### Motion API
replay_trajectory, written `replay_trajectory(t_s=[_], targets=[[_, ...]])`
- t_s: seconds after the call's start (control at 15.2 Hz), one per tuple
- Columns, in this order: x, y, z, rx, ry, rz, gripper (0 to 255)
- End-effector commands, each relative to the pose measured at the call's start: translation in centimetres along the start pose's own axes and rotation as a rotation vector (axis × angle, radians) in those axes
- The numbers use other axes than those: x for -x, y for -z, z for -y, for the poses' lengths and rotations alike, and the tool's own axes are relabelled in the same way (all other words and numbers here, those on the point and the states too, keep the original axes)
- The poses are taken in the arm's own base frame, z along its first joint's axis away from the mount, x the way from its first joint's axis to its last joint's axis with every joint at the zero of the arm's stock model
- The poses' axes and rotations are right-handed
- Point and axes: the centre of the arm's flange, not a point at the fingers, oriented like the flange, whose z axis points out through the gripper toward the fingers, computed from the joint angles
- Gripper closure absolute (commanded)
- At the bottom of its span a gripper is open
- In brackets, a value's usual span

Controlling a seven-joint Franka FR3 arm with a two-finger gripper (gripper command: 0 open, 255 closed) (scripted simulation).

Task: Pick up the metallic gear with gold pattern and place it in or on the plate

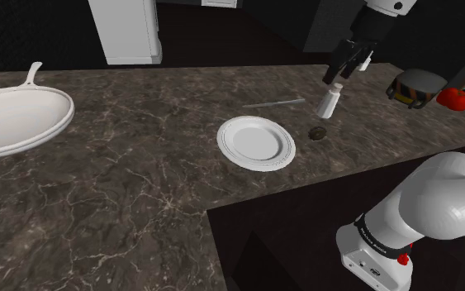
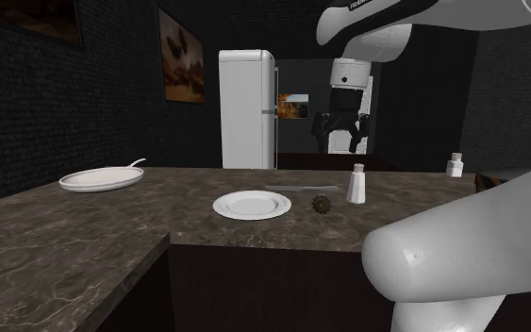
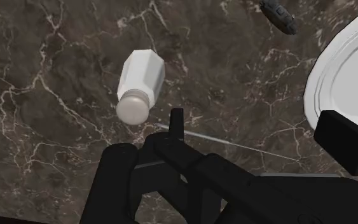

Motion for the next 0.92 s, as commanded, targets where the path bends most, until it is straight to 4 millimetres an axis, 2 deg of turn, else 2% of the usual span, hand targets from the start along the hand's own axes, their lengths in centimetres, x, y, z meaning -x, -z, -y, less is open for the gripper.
replay_trajectory(t_s=[0.0, 0.53, 0.86], targets=[[0.0, 0.0, 0.0, 0.0, 0.0, 0.0, 0], [3.7, -7.4, 6.1, 0.065, -0.409, 0.094, 0], [4.1, -9.9, 6.3, 0.069, -0.432, 0.1, 0]])
